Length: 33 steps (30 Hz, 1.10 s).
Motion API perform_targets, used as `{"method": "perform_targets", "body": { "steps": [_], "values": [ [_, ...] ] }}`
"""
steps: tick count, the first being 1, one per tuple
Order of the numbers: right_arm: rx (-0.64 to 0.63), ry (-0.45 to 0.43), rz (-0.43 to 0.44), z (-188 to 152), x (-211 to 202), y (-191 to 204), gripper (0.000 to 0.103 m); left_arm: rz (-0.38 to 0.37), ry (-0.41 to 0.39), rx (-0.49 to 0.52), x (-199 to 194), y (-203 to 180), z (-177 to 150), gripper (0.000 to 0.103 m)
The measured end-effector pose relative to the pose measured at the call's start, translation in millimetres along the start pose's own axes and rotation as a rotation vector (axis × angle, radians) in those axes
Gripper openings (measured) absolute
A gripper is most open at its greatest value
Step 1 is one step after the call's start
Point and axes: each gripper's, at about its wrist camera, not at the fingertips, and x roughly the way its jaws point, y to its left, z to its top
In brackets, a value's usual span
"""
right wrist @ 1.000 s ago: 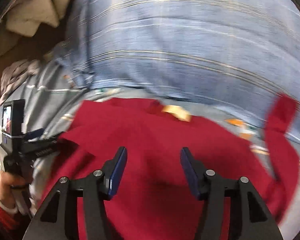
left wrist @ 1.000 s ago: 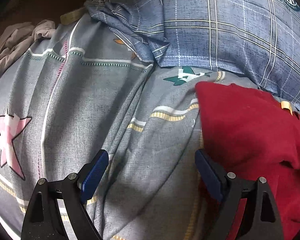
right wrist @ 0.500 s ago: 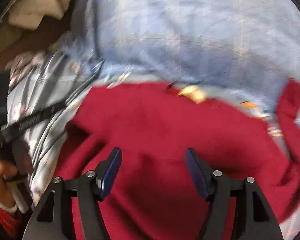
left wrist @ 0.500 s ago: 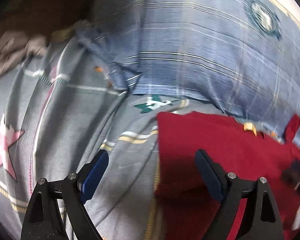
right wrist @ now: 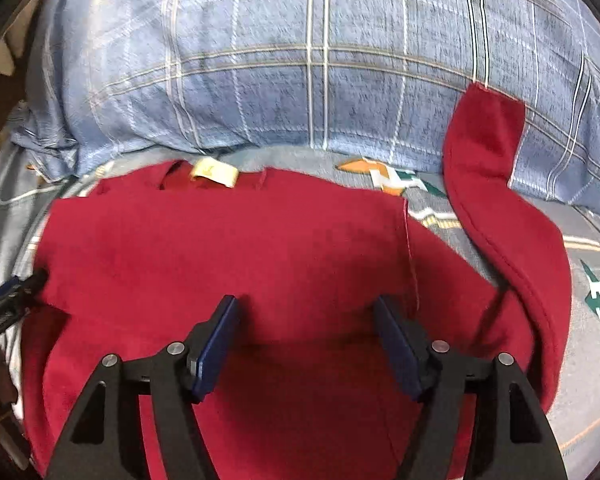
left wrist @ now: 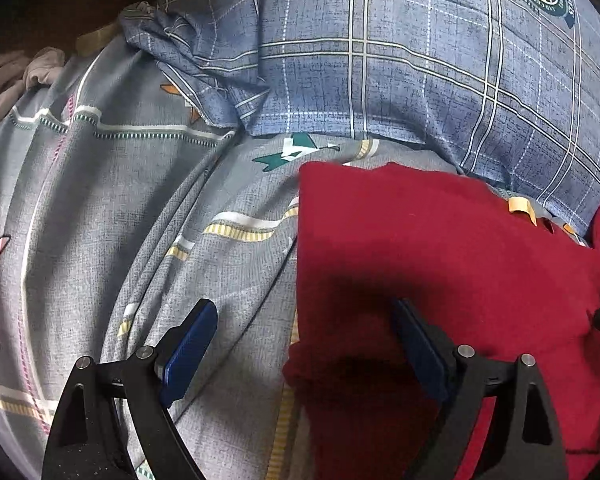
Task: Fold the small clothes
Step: 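Grasp the sweater sleeve cuff with the right gripper and lift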
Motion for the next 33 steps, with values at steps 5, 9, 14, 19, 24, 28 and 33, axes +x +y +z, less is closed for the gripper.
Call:
{"method": "perform_targets", "body": {
  "steps": [5,9,14,19,24,28,33],
  "values": [
    [0.010,-0.036,0.012,-8.1,-21.0,-6.9,0.074,0.001,-0.031,0.005,-12.9,-2.7,0.1,0.088],
    [0.040,0.006,0.007,-15.6,-6.1,-17.5,0.080,-0.067,-0.097,-0.021,-33.3,-0.1,-1.2,0.088],
    [0.071,-0.066,0.085,-23.0,-34.3,-37.3,0.080,-0.150,-0.128,-0.020,-48.2,0.4,-7.1,0.089],
    [0.104,-0.173,-0.016,-16.8,-74.7,-80.7,0.080,-0.129,-0.088,0.043,-42.4,-13.0,-13.3,0.089],
    [0.164,-0.137,-0.088,7.8,-59.9,-116.4,0.080,-0.074,-0.009,0.076,-23.4,-20.7,-17.5,0.089],
    [0.209,-0.089,-0.078,38.8,-25.1,-121.1,0.077,-0.082,-0.002,0.068,-21.1,-19.9,-16.5,0.089],
    [0.185,-0.009,-0.138,74.5,28.5,-113.3,0.070,-0.088,0.001,0.085,-16.2,-23.8,-14.3,0.090]
  ]
}}
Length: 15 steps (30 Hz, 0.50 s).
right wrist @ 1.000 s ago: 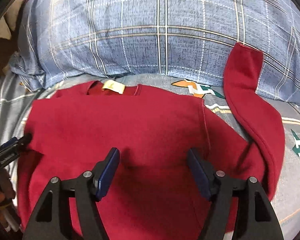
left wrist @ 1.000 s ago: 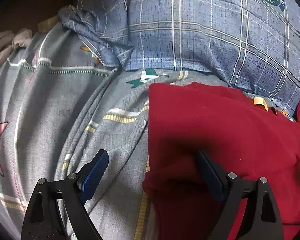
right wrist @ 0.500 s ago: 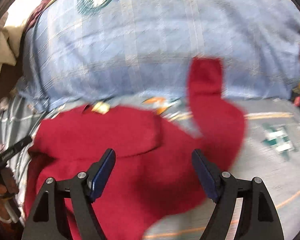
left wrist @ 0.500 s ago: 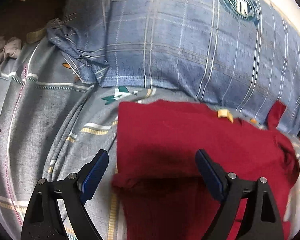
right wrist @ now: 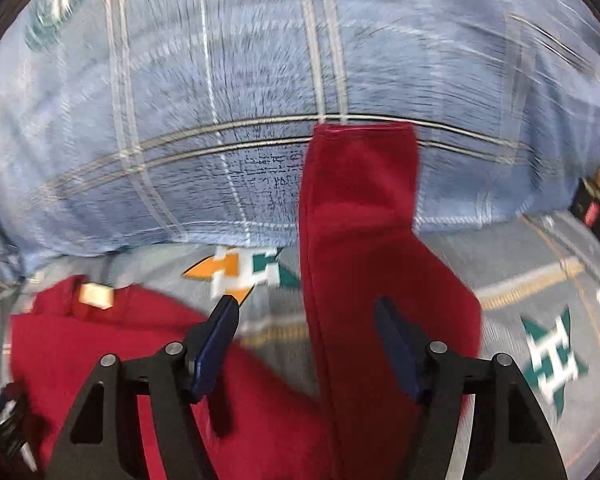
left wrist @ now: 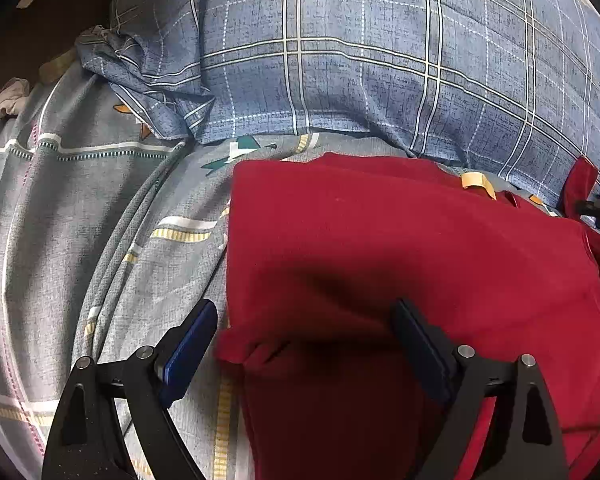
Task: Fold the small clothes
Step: 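Grasp the sweater sleeve cuff with the right gripper and lift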
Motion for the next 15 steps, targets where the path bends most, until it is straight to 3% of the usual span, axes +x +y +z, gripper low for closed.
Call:
{"method": "perform_targets", "body": {
  "steps": [4,6,7,9,15],
  "values": [
    [0.019,0.053,-0.142,18.5,44.0,2.4,0.067,-0.008,-0.001,-0.007,3.8,3.1,1.6,0.090],
    [0.043,0.088,-0.145,20.5,58.3,-5.0,0.040,-0.007,-0.001,-0.011,3.3,3.7,1.9,0.090],
    [0.059,0.078,-0.118,20.2,58.7,-10.5,0.038,-0.006,-0.003,-0.011,2.4,3.8,2.0,0.090],
    [0.076,0.061,-0.066,19.6,51.8,-17.7,0.010,0.003,-0.016,-0.004,-1.5,3.4,2.4,0.090],
    [0.080,-0.036,0.126,12.5,-18.0,-35.9,0.010,0.010,-0.049,-0.031,-14.7,8.9,3.1,0.089]
  ]
}}
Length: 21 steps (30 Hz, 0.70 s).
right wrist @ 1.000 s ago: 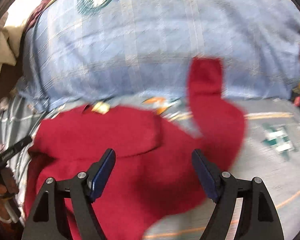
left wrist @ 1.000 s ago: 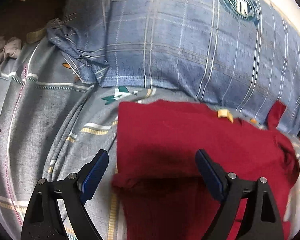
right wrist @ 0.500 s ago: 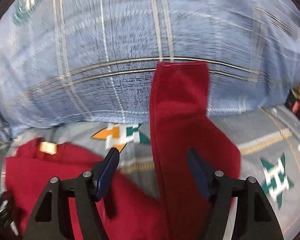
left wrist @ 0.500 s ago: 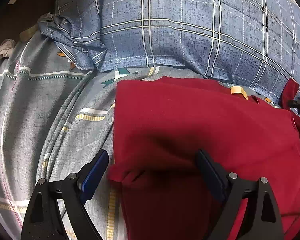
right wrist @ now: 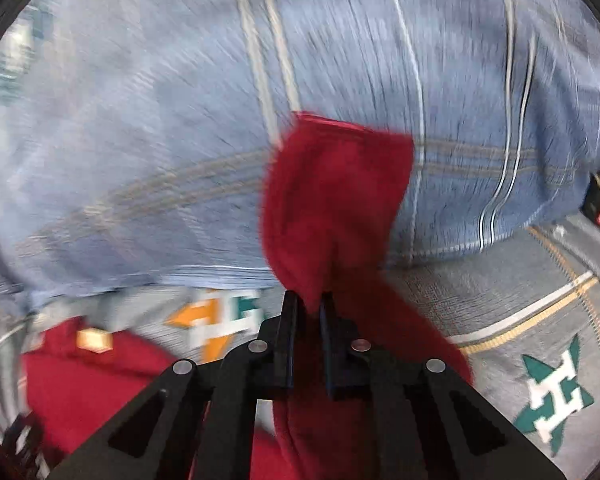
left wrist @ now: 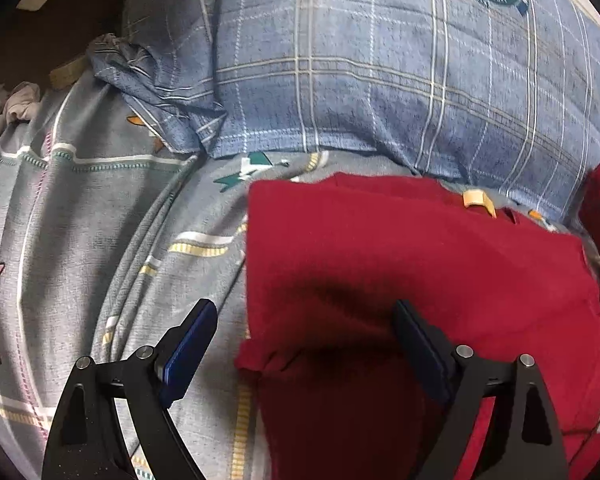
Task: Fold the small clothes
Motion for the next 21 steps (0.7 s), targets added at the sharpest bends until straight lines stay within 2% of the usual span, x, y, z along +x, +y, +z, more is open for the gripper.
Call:
{"method": "perform_targets", "body": {
  "steps": [3,6,10,13,17,21],
  "values": [
    [-0.053,-0.056,0.128,-4.7,-56.4,14.4,0.010,-0.008,-0.033,-0.040,-10.2,9.2,2.0,0.088],
    [-0.148,-0.086,0.275,-8.9,-103.8,49.8,0.010,-0.011,-0.078,-0.080,-23.3,20.2,2.2,0.088],
    [-0.269,-0.076,0.455,-10.8,-135.7,106.6,0.010,-0.019,-0.117,-0.132,-36.7,36.7,1.7,0.088],
    [-0.342,-0.042,0.575,-19.2,-139.1,158.8,0.010,-0.021,-0.131,-0.180,-43.5,51.3,2.7,0.088],
    [-0.461,-0.008,0.586,-43.9,-120.9,224.4,0.010,-0.034,-0.152,-0.255,-50.1,70.9,3.1,0.088],
    [-0.476,0.048,0.550,-82.3,-60.0,273.9,0.010,-0.028,-0.132,-0.285,-43.6,79.4,2.4,0.088]
  ]
}}
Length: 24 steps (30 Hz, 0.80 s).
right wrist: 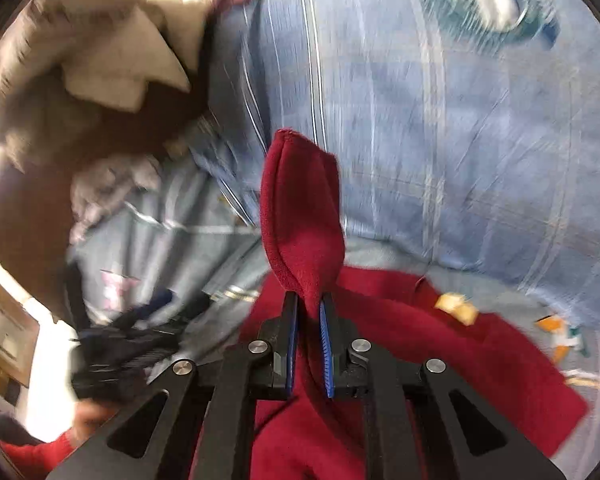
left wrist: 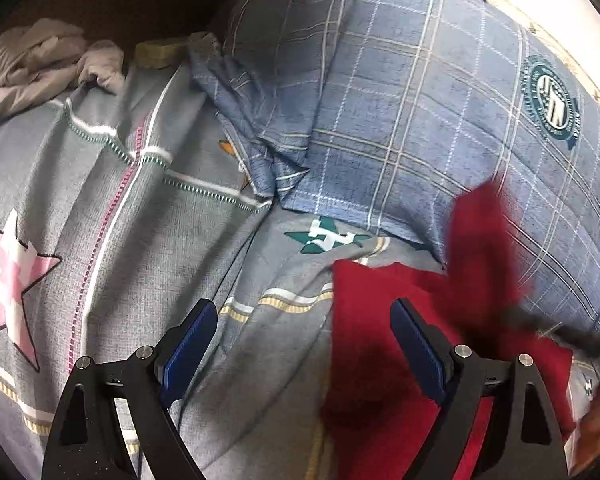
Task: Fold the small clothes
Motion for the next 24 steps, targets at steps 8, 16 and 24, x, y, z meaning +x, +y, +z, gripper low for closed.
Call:
{"method": "perform_targets", "body": {
  "steps": [8,16,24],
  "values": [
    [0.116,0.103,0.043,-59.5,28.2,-11.1,0.050,-0.037,0.031,0.000,9.8,-7.3,4.5,0.089],
    [0.254,-0.072,-0.373,-102.2,-94.8,-113.4,0.079,-0.005,0.072,0.010,26.0,-17.5,-2.6,0.089],
    [0.396,-0.008,-0.367,-119.4,-75.8,-173.8,0.078,0.043,0.091,0.050,44.8,-28.9,-9.6,0.088]
  ]
}}
